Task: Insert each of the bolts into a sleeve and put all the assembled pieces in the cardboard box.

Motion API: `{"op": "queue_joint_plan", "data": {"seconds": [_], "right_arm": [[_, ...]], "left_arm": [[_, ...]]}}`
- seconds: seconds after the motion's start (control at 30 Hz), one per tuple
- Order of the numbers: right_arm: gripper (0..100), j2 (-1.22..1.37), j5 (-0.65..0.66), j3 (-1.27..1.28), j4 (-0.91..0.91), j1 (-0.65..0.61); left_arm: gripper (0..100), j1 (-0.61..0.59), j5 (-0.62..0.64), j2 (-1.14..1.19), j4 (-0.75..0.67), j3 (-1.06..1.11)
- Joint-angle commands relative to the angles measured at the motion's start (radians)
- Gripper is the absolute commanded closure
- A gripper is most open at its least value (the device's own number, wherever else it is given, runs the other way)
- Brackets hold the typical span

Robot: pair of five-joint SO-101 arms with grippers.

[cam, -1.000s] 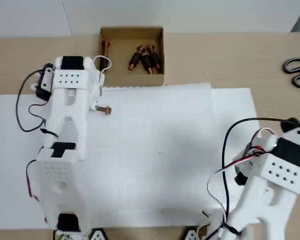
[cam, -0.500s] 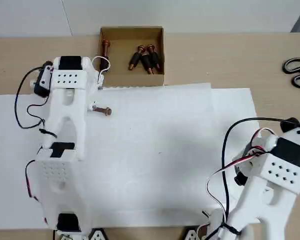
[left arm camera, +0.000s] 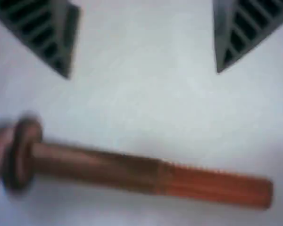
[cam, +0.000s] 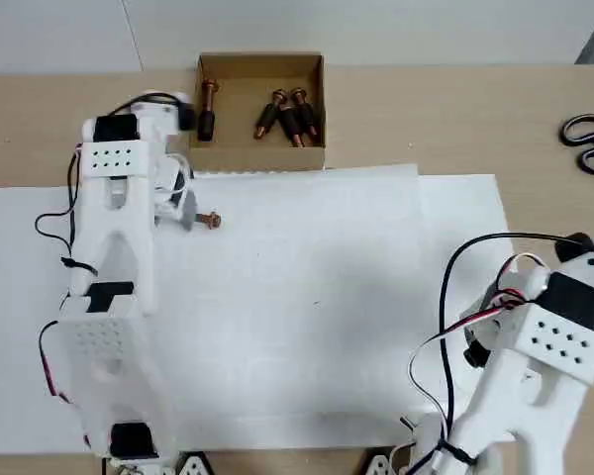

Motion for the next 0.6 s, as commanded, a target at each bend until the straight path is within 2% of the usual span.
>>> {"op": "queue_joint_plan", "data": {"seconds": [0.0,0.1,0.23,0.3,0.37,0.47,0.57], "right_arm": [[99.5,-0.022,-0.011,-0.009,0.012,0.002],[99.5,-0.022,-0.011,-0.009,0.01,0.002],[99.5,-0.022,-0.011,-0.009,0.01,0.002],[99.5,-0.022,-0.011,-0.009,0.01,0.002],[99.5,-0.022,-0.011,-0.009,0.01,0.002],[99.5,-0.022,-0.011,-0.009,0.01,0.002],[99.5,-0.022,-0.011,-0.009,0.008,0.002]], "left_arm": [[90,-0.003,-0.497,0.002,0.006,-0.005],[90,-0.002,-0.512,0.048,-0.029,-0.005],[91,-0.005,-0.509,0.157,-0.178,-0.015],[91,-0.012,-0.508,0.186,-0.204,-0.047],[90,-0.028,-0.543,0.18,-0.144,-0.11],[90,-0.025,-0.684,0.158,0.017,-0.229],[90,-0.017,-0.713,0.132,0.023,-0.282]]}}
